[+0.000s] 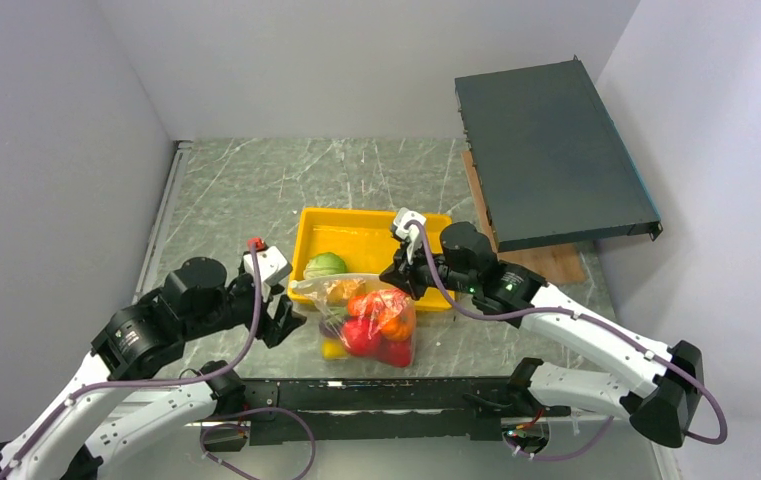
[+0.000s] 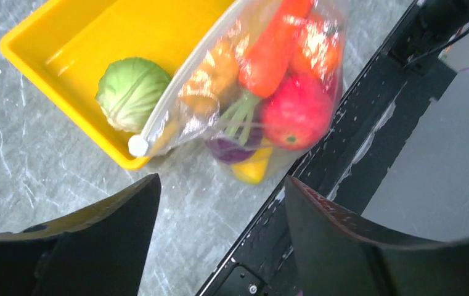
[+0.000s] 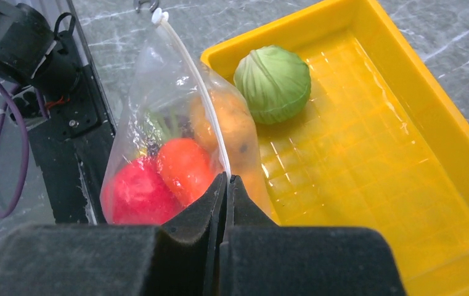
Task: Place the food in the zip-top bag and seal the zipper
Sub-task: Zip the zipper food storage bag at the center of the board, then place the zipper food storage bag at the center of the board.
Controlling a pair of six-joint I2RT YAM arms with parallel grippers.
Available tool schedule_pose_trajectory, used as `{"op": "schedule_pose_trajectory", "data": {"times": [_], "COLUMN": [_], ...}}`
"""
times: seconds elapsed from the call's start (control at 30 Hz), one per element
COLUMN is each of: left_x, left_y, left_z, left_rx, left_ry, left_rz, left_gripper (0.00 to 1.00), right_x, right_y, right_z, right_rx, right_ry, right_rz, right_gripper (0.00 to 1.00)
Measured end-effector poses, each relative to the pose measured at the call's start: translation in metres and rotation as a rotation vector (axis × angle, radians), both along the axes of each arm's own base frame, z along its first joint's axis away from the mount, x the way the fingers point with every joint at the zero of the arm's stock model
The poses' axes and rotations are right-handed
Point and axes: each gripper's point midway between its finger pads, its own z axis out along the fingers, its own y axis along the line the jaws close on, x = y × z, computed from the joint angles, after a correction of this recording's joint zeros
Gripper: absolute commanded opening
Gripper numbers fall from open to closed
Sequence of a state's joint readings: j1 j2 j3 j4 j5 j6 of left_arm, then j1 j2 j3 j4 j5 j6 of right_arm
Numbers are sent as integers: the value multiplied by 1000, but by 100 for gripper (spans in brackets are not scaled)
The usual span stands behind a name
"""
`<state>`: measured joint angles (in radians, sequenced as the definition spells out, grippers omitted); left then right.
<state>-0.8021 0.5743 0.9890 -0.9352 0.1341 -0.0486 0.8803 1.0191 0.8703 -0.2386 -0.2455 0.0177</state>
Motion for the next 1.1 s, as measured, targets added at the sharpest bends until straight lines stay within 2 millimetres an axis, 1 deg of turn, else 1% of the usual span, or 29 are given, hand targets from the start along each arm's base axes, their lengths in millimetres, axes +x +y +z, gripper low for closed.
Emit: {"op": "schedule_pose_trajectory", "data": {"times": [0.07, 0.2, 0.3, 0.37, 0.5, 0.63, 0.73, 0.8, 0.9, 0.93, 1.03, 1.1], "left_x": [4, 18, 32, 39, 51, 54, 58, 60, 60, 60, 56, 54], "left_y": [-5, -24, -41, -54, -72, -84, -91, -96, -104, -105, -107, -108], "left_z": [8, 27, 31, 26, 7, -3, -7, -10, -18, -21, -30, -33], "left_rx": [-17, -50, -50, -37, 13, 22, 18, 16, 11, 12, 15, 14], "left_ry": [-8, -26, -23, -9, 10, 10, 16, 24, 50, 60, 97, 113], "left_rz": [1, -11, -27, -51, -109, -162, -176, -182, -203, -210, -220, -225], "left_gripper": [85, 85, 84, 85, 87, 89, 85, 81, 69, 64, 44, 28], "right_x": [-1, -6, -9, -11, -16, -20, -22, -23, -25, -25, -26, -26], "right_y": [3, 7, 7, 8, 9, 10, 11, 12, 12, 12, 13, 13], "right_z": [-2, 0, 2, 2, 4, 6, 7, 7, 7, 8, 9, 9], "right_rx": [-6, 4, 12, 14, 26, 39, 44, 47, 49, 51, 58, 59], "right_ry": [5, 12, 14, 17, 29, 43, 51, 54, 58, 59, 63, 64], "right_rz": [20, 56, 71, 79, 101, 117, 124, 131, 137, 139, 144, 146], "right_gripper": [0, 0, 0, 0, 0, 0, 0, 0, 0, 0, 0, 0]}}
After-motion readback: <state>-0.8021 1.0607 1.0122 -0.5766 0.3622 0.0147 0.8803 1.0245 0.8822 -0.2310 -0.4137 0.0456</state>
